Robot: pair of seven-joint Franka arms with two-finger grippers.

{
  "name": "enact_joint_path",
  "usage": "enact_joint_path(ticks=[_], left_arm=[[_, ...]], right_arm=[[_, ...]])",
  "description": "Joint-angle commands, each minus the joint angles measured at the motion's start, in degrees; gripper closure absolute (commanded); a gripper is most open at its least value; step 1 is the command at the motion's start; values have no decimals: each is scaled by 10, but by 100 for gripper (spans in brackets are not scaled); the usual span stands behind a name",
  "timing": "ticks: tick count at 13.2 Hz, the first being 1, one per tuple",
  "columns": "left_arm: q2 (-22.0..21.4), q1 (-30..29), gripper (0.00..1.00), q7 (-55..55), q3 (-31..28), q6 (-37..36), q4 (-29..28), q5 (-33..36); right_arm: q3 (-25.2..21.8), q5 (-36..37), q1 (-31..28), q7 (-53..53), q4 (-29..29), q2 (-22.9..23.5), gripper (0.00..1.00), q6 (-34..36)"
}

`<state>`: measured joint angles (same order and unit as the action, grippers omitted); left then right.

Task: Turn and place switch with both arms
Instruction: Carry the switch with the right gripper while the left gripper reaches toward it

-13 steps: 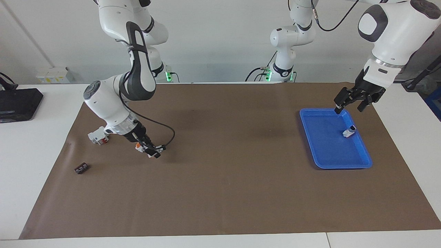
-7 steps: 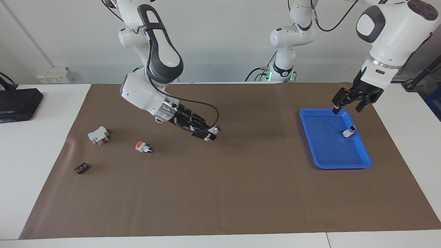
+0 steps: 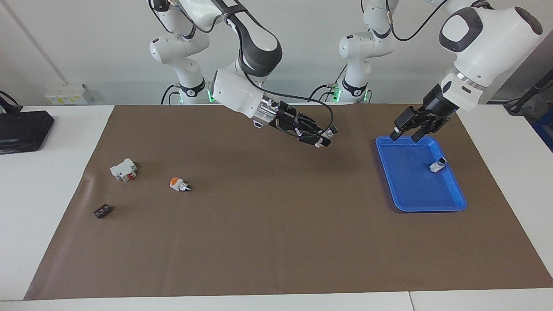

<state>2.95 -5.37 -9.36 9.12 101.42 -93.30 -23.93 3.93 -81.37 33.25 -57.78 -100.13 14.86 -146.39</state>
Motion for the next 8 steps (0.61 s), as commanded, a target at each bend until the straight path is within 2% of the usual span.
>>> enact_joint_path(ticks=[1, 3, 5, 8], left_arm=[[-29, 10, 26, -11, -3, 11, -44, -64], [-34, 18, 38, -12, -3, -7, -45, -93], [-35, 23, 41, -32, -2, -6, -48, -131], [-44, 54, 42, -37, 0, 20, -71, -142]], right_arm=[[-2, -13, -4, -34, 37, 33, 100, -8], [-1, -6, 1, -91, 61, 52, 100, -28], [-2, 0, 15, -94, 69, 58, 100, -37], [-2, 24, 39, -90, 70, 62, 100, -72]])
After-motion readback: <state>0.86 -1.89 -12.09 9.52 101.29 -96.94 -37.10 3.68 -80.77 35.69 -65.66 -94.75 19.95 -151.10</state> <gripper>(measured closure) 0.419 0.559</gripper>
